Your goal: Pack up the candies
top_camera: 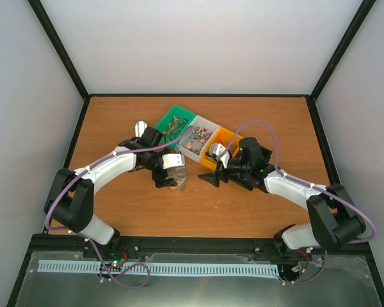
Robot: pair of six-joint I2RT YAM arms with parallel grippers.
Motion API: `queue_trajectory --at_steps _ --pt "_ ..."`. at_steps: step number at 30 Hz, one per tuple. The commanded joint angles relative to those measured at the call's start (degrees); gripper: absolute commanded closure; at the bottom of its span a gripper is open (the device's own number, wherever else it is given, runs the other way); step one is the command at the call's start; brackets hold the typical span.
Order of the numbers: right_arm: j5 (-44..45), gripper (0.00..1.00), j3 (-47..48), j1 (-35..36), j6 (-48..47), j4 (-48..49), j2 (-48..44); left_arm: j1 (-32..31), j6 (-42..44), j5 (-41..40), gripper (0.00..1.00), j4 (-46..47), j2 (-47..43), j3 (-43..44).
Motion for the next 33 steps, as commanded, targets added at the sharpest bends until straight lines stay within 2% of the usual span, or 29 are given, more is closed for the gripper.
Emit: queue_trajectory --at_steps 1,3,6,11,14,19,21,23,27,33 --pt "-1.76 0.00 2.76 -0.47 -2.49 -6.19 -3.08 0.27 -2.93 2.29 0.00 -2.60 -4.00 4.14" --pt "-1.99 0.00 3.76 -0.62 -2.54 -7.51 -4.16 0.26 -3.86 2.43 0.00 -3.90 -5.85 4.93" --pt "-1.92 0.00 5.96 -1.23 -1.59 -8.86 -5.28 0.27 -10.36 1.00 0.00 -4.41 -7.56 8.87" --pt "-0.09 0.00 12.88 -3.36 2.33 -10.23 -4.95 0.35 -22.82 -5.99 0.00 -7.92 -3.99 21.79" --pt "1.16 0.00 18.26 -5.69 5.56 -11.62 -3.35 1.60 -28.06 -9.14 0.00 -14.36 1.81 33.92" --pt "3.83 0.00 27.17 -11.87 10.63 -14.70 -0.45 9.38 -36.82 -2.97 0.00 -26.92 12.56 55.22" --pt "4.37 0.00 29.97 -14.63 12.53 -15.52 0.19 13.09 -40.55 -1.86 0.00 -28.55 15.03 60.12" --pt "4.99 0.00 32.51 -18.07 13.36 -17.25 0.92 16.71 -42.69 -1.57 0.00 -29.15 16.04 62.74" --pt "5.41 0.00 35.78 -24.32 14.93 -20.19 2.18 23.66 -44.31 0.47 0.00 -28.58 15.12 62.45" --pt "4.62 0.00 37.38 -33.33 18.50 -23.80 3.75 30.12 -45.05 -3.77 0.00 -29.71 14.46 58.42"
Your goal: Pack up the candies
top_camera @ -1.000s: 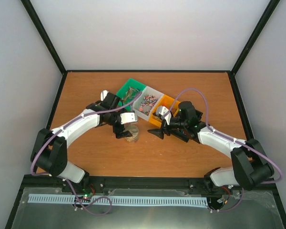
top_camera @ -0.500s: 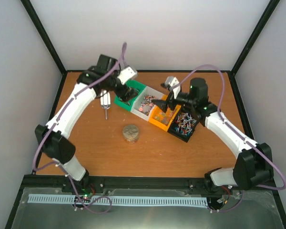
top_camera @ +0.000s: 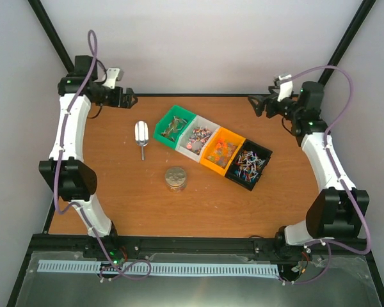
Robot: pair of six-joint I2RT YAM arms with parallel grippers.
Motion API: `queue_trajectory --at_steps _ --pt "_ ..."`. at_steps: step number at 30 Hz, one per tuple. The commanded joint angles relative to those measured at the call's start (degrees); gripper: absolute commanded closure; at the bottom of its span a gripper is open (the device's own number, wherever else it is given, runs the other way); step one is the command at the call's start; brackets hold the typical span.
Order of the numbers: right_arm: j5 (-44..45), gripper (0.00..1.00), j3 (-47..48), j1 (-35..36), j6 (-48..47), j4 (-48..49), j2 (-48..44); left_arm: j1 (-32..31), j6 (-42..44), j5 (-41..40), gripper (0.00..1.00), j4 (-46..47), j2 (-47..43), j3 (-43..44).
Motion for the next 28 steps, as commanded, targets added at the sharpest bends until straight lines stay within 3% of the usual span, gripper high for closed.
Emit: queue_trajectory --at_steps 1,8,14,20,28 --pt "-0.41 0.00 0.72 -5.96 3.95 -4.47 0.86 3.24 -2.81 -2.26 0.00 -1.76 -2.25 -3.44" --pt "-1.01 0.00 -4.64 -12.49 2.32 -7.60 -1.33 5.57 -1.40 -7.28 0.00 6.54 -10.80 -23.00" --pt "-1.07 0.00 -12.84 -14.51 -1.06 -9.67 -5.71 5.55 -4.18 -8.04 0.00 10.21 -15.03 -32.81" --pt "-1.29 0.00 -17.23 -14.75 -2.15 -10.25 -8.88 5.57 -6.51 -7.74 0.00 12.23 -17.22 -36.88" --pt "-2.07 0.00 -17.98 -14.77 -1.75 -9.76 -10.01 5.58 -8.40 -10.08 0.00 12.66 -16.55 -36.13"
